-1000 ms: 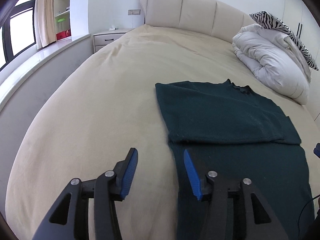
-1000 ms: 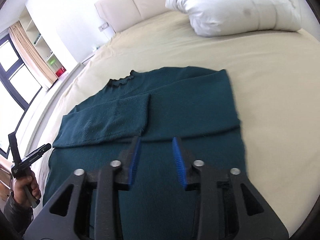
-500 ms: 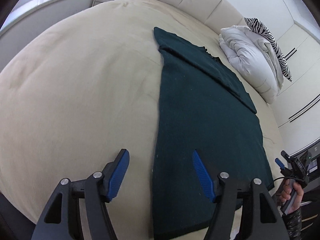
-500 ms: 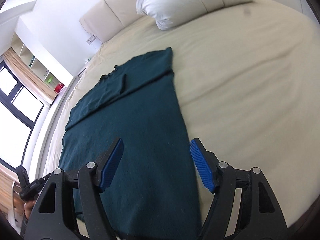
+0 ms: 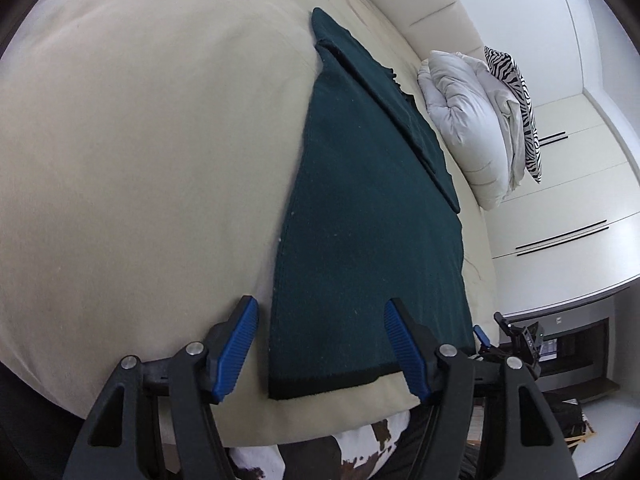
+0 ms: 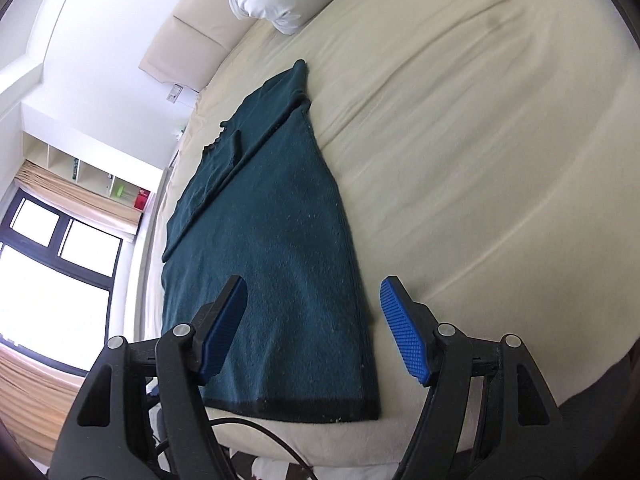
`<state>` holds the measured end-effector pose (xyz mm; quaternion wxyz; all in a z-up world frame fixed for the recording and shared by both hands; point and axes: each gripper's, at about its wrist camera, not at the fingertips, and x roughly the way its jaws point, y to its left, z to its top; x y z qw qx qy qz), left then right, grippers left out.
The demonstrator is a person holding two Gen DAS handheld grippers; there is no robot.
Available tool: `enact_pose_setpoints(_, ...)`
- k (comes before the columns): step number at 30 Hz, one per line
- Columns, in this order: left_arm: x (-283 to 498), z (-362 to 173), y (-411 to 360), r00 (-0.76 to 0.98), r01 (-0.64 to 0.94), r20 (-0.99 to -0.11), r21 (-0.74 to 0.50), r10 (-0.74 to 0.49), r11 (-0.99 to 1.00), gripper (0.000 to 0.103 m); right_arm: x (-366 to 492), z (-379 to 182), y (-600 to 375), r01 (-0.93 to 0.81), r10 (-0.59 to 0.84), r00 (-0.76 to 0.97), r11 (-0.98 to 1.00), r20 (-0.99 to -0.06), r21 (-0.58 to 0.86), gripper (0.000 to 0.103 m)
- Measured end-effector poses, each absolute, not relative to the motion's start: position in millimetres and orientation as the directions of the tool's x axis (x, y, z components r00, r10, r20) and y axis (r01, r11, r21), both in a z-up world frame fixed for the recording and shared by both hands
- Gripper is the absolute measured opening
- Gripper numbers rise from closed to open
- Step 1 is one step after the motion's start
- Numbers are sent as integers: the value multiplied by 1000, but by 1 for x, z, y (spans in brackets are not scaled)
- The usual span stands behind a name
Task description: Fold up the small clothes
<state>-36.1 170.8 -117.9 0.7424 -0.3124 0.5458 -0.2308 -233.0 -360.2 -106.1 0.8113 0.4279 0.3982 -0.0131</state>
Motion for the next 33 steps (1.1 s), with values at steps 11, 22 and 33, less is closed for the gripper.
enact_pose_setpoints(11,-37,-132,175,254,-91,-630,-771,-734,630,28,-251,-111,-362,395,352,639,613,-684,684,68)
enact_pose_setpoints(22,-43,-127,169,253,-53,-683,-717,-685,695,7,-257,-114,-364,437,404,555,601,-727,669,62)
enact_pose_setpoints(33,-45,-124,177,289,-48,-676,-718,-678,695,7,-238,-137,-361,468,472,494,563,-730,681,59)
